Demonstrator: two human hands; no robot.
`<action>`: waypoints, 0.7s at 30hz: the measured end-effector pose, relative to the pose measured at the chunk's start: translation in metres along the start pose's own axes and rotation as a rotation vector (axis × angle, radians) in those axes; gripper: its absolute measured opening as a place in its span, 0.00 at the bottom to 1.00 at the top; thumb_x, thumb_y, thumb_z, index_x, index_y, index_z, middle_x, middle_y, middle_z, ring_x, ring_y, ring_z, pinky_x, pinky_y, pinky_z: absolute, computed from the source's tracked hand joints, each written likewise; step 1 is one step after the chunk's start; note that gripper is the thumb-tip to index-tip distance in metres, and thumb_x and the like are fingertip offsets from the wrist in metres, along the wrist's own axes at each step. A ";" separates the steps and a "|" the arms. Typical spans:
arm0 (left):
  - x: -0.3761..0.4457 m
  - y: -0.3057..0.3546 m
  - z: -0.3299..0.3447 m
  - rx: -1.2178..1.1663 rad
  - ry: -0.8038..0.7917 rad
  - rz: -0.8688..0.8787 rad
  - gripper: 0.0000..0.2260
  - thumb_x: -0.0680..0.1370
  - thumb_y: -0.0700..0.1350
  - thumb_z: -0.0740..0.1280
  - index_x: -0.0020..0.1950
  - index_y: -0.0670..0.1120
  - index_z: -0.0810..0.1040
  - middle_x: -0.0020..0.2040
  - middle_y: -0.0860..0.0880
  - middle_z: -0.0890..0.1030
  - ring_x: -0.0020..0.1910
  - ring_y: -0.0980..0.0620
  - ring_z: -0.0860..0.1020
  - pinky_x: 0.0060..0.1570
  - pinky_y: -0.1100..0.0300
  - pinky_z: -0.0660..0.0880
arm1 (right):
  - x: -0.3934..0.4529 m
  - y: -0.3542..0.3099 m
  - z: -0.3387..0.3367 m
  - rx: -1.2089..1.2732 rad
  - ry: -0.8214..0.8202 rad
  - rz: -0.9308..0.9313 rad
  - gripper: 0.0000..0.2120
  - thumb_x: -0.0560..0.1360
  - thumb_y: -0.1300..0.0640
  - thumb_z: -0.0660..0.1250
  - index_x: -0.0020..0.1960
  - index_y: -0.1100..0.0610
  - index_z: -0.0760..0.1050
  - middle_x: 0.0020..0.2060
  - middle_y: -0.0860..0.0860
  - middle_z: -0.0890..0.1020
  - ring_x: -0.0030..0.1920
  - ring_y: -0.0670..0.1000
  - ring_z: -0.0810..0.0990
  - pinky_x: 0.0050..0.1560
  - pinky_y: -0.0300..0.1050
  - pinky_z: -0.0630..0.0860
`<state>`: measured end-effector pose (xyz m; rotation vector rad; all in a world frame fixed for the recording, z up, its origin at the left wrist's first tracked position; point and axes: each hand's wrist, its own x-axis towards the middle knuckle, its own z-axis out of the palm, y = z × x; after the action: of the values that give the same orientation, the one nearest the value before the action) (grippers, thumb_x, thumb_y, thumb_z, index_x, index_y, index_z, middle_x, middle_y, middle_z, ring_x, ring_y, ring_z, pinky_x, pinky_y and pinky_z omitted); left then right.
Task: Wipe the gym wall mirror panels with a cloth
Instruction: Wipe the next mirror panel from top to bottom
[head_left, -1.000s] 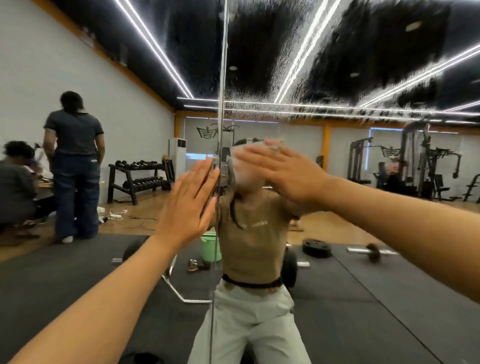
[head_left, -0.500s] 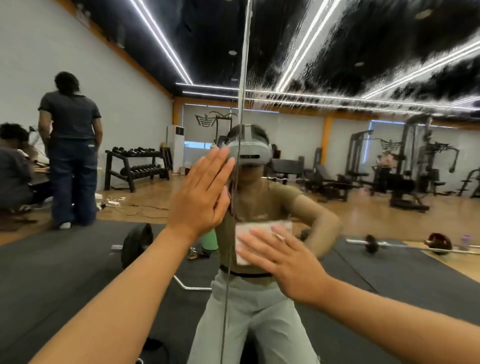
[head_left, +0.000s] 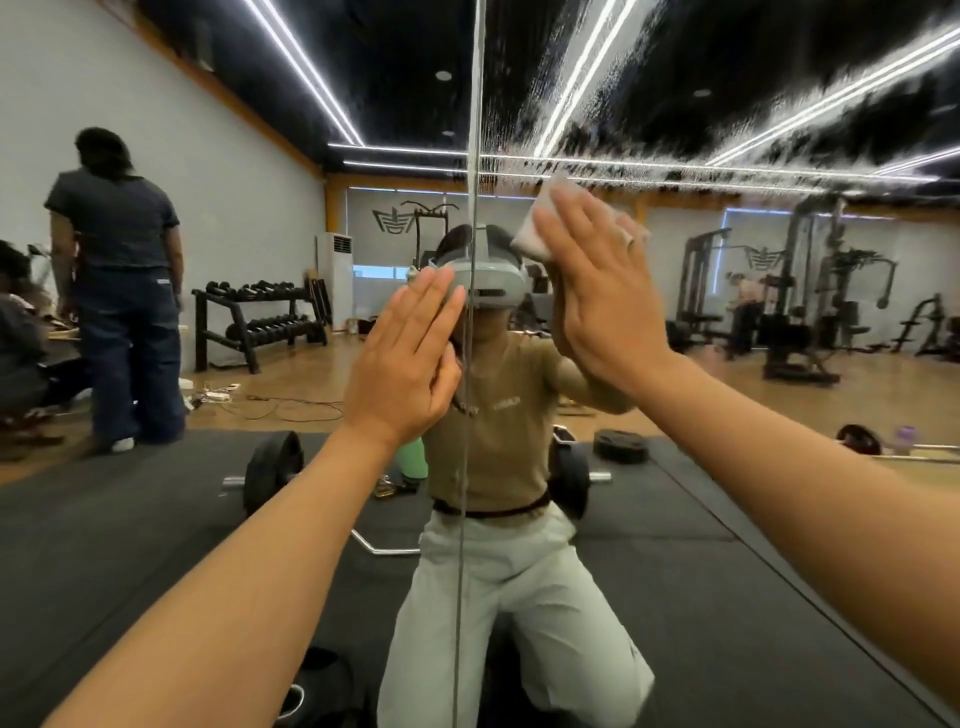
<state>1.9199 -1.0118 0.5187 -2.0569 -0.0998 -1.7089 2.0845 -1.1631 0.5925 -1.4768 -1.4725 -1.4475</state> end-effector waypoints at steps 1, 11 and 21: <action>0.001 0.000 0.000 -0.002 0.003 0.002 0.23 0.80 0.40 0.59 0.75 0.37 0.66 0.76 0.39 0.66 0.77 0.41 0.62 0.74 0.43 0.62 | -0.008 -0.011 0.006 0.018 0.037 0.056 0.26 0.81 0.61 0.55 0.79 0.56 0.59 0.79 0.54 0.59 0.79 0.54 0.54 0.77 0.54 0.51; 0.000 -0.002 0.001 0.011 0.002 0.019 0.24 0.80 0.41 0.60 0.75 0.36 0.66 0.76 0.37 0.66 0.76 0.40 0.61 0.76 0.46 0.58 | -0.297 -0.081 0.049 -0.224 -0.563 -0.623 0.40 0.69 0.55 0.56 0.80 0.52 0.51 0.80 0.51 0.50 0.79 0.52 0.52 0.78 0.54 0.39; -0.001 -0.002 0.000 0.034 -0.041 0.005 0.25 0.80 0.41 0.61 0.77 0.37 0.64 0.77 0.38 0.63 0.77 0.40 0.59 0.75 0.42 0.59 | -0.193 -0.006 0.019 -0.030 -0.357 -0.434 0.32 0.73 0.64 0.56 0.78 0.53 0.61 0.77 0.53 0.62 0.77 0.53 0.59 0.76 0.51 0.51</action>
<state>1.9185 -1.0099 0.5183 -2.0664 -0.1357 -1.6517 2.1243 -1.2004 0.4064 -1.5567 -2.1009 -1.5019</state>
